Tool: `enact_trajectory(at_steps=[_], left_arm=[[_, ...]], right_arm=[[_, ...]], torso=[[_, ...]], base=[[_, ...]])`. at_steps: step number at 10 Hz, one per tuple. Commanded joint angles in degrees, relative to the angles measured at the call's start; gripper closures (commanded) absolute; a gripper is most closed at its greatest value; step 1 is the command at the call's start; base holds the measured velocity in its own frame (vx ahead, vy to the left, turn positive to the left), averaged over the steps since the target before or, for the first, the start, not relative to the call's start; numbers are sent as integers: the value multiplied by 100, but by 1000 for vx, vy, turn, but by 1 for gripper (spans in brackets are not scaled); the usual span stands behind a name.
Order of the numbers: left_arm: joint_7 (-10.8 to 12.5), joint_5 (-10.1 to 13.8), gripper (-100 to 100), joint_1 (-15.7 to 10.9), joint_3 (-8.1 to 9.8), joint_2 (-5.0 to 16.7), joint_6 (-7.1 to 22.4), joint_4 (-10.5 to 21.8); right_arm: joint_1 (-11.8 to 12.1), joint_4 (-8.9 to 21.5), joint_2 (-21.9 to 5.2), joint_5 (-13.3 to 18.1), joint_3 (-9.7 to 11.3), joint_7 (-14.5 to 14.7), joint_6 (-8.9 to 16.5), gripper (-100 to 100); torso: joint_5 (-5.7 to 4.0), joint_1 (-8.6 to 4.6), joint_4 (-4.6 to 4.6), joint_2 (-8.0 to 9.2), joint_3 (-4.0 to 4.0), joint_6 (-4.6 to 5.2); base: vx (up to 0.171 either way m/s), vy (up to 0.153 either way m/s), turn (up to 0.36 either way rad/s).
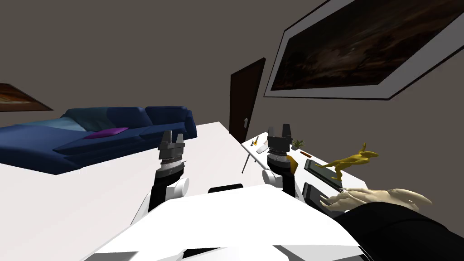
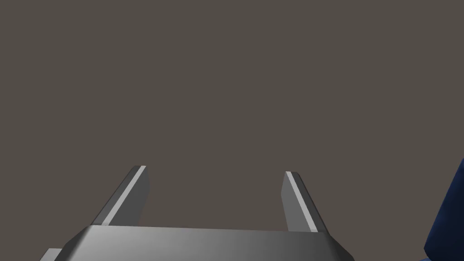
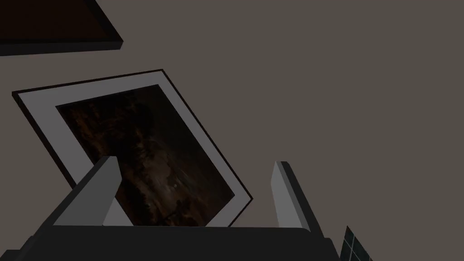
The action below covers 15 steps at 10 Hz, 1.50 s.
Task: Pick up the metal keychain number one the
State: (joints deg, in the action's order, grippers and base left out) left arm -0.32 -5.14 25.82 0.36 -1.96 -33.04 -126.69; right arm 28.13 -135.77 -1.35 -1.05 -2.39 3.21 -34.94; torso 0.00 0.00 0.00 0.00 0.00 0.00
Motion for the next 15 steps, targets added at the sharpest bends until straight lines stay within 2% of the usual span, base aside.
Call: enact_trajectory(at_steps=[1,4,7,9,10,12,13,14,15], left_arm=[[0,0,0,0,0,0,0,0],[0,0,0,0,0,0,0,0],[0,0,0,0,0,0,0,0],[0,0,0,0,0,0,0,0],[0,0,0,0,0,0,0,0],[0,0,0,0,0,0,0,0],[0,0,0,0,0,0,0,0],[0,0,0,0,1,0,0,0],[0,0,0,0,0,0,0,0]], right_arm=[[-46,109,-233,-91,-9,-148,15,-100],[-151,361,-461,-308,-32,-499,47,-100],[-292,715,-590,-628,-65,-993,89,-100],[-402,986,-644,-888,-92,-1360,118,-100],[-402,986,-644,-888,-92,-1433,118,-100],[-519,1277,-682,-1177,-122,-1819,147,-100],[-519,1277,-682,-1177,-122,-1897,147,-100],[-580,1429,-695,-1330,-138,-2105,162,-100],[-580,1429,-695,-1330,-138,-2143,162,-100]], torso=[[0,0,0,0,0,0],[-2,-9,1,3,2,-1],[-4,-18,1,5,3,-1],[-5,-20,1,5,3,-1],[-5,-19,1,6,3,-1],[-3,-12,1,4,3,0],[-4,-16,1,6,3,-1],[-3,-14,1,5,3,2],[-3,-15,1,3,2,0]], base=[[-5,-9,62],[-14,-22,72],[-19,-40,103],[-23,-46,125],[-19,-29,38],[-22,-33,110],[-19,-35,55],[-13,-35,91],[-9,-26,51]])
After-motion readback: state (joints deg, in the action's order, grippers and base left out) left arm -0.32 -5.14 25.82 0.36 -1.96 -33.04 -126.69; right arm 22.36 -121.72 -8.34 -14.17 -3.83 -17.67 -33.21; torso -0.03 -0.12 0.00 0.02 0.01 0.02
